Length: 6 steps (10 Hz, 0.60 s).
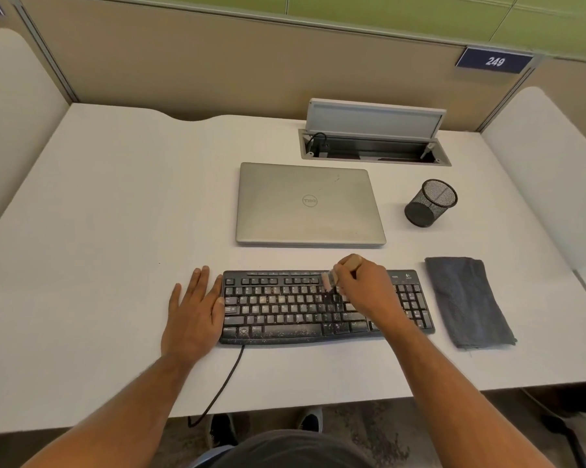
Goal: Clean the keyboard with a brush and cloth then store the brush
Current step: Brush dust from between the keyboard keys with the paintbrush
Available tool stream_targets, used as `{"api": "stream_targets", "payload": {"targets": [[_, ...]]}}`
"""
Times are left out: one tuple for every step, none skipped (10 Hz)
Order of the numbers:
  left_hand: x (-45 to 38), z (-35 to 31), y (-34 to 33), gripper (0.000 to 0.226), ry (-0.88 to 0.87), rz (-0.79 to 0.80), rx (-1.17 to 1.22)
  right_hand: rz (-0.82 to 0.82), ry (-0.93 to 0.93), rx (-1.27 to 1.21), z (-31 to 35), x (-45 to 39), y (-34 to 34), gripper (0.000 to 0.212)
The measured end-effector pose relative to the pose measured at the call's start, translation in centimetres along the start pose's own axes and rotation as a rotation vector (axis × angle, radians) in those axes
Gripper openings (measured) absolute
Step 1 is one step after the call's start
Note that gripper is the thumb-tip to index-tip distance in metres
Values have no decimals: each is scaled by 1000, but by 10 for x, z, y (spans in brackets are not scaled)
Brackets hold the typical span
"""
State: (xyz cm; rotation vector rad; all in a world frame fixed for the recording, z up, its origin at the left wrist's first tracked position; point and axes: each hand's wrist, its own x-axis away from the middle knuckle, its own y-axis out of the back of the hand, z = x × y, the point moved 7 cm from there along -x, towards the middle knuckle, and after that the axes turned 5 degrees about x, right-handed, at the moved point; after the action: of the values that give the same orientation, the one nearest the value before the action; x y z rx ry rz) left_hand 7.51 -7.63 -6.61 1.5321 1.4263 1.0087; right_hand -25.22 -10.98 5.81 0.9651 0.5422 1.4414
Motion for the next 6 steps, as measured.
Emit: {"api": "stream_targets", "payload": {"targets": [[0,-1,0,67,-5,4,-6,51,-12,76,-3,0,-4,33],[0,0,0,67,1,3,-1,24,-19,16,-3,-1,-1,31],[0,0,0,66,-4,2,1,31,-7,-13,0,3,-4,25],[0,-1,1,65,-2,-5,10,99,-31,-81,0,1,-7,26],[0,-1,1,66,1,-4,10,-8,-41,-170,0,4,-1,21],[1,-1,2,66,-2,-6,8,39,-38,-116,1,6,-7,25]]}}
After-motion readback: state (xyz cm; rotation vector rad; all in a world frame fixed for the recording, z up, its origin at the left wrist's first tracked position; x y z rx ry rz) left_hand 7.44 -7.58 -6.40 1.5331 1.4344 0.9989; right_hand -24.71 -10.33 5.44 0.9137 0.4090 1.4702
